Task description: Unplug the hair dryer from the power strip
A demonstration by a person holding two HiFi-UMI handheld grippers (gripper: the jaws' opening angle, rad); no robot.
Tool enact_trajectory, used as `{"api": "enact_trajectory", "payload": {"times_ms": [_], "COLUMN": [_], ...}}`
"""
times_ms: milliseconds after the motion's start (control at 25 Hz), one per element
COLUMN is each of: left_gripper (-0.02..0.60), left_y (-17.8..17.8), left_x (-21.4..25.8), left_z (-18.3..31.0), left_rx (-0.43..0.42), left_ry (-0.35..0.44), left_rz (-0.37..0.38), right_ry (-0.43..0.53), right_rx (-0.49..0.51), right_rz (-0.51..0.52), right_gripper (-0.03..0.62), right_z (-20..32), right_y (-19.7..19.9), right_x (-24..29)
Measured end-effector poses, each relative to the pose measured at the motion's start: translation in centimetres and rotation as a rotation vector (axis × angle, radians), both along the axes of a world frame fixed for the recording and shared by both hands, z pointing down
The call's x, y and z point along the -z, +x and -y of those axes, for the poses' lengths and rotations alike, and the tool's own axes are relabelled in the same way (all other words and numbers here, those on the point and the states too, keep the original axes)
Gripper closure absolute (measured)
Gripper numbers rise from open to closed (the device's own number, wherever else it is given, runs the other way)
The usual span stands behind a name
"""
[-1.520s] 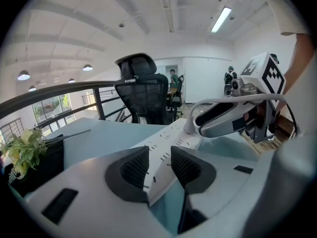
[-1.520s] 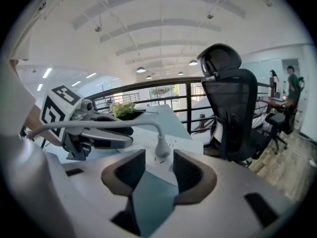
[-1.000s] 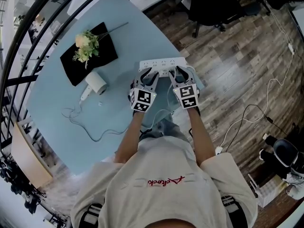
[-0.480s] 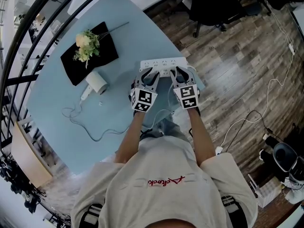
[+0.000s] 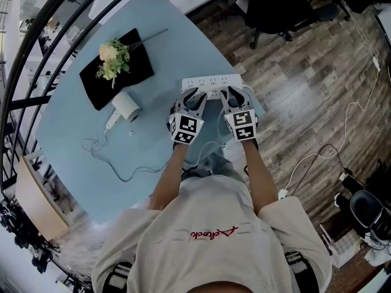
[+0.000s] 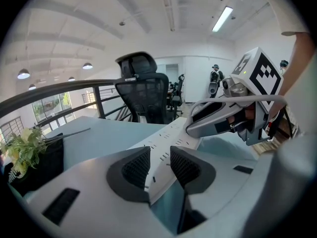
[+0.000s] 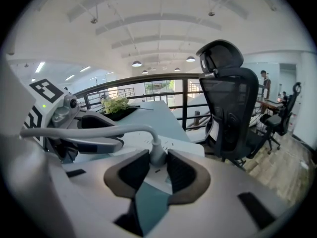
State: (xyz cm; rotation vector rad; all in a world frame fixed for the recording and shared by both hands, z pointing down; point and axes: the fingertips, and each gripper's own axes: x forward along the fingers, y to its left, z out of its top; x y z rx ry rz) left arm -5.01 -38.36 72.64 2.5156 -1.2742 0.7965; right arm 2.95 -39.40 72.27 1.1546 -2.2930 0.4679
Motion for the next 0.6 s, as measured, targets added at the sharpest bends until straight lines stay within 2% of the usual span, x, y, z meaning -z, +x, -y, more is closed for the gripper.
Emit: {"api": "enact_trajectory", "payload": {"times_ms": [280, 480, 600], "left_gripper": [0.457, 0.465, 0.465], "left_y": [0.2, 0.2, 0.2], "left_x": [0.0, -0.1, -0.2], "left_z": [-0.2, 0.1, -0.1], "left_rx": [-0.009, -0.011, -0.009], "left_ry": [-0.019, -0.023, -0.032], "left_rz": [0.006, 0.015, 0.005], "right_ry": [-0.006, 0.119, 0.126], "right_rx": [-0.005, 0.015, 0.035], "right_rz": [0.004, 0.003, 0.005], "right_gripper": [0.47, 0.47, 0.47], "right_z": [-0.3, 1.7, 2.8], "right_y": [0.1, -1.3, -1.9], "right_x": [0.0, 3.9, 4.7]}}
